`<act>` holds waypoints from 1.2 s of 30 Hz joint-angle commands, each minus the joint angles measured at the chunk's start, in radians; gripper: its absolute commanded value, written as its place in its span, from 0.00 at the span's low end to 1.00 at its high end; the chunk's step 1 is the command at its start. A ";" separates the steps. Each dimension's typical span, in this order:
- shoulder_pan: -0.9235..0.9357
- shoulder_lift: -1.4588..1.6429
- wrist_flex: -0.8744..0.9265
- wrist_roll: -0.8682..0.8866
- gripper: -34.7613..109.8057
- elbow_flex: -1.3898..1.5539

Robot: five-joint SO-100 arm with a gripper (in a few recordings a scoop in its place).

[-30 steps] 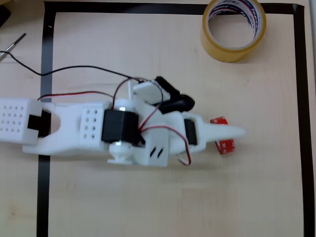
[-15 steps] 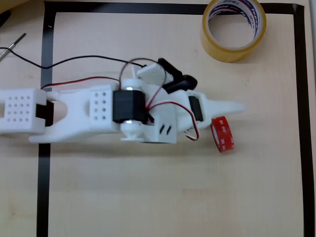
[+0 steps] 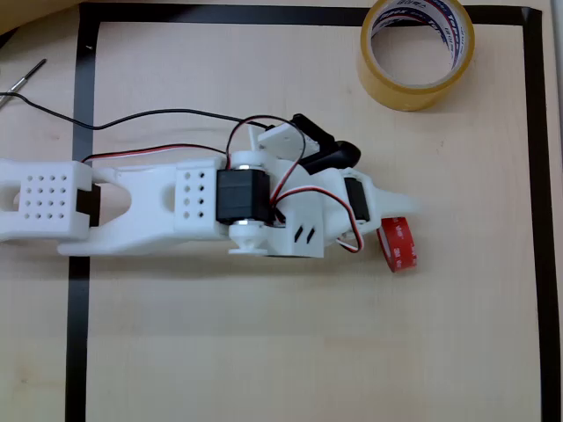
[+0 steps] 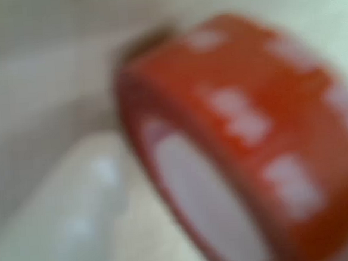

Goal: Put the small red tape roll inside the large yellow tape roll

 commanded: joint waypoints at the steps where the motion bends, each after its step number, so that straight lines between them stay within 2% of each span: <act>1: 0.032 0.058 -0.021 -0.018 0.24 -0.034; 15: 0.028 0.115 0.025 -0.018 0.24 -0.034; 22: -0.075 0.334 0.166 -0.018 0.24 -0.034; 30: -0.190 0.535 0.187 -0.020 0.24 -0.034; 36: -0.307 0.568 0.232 -0.006 0.24 -0.034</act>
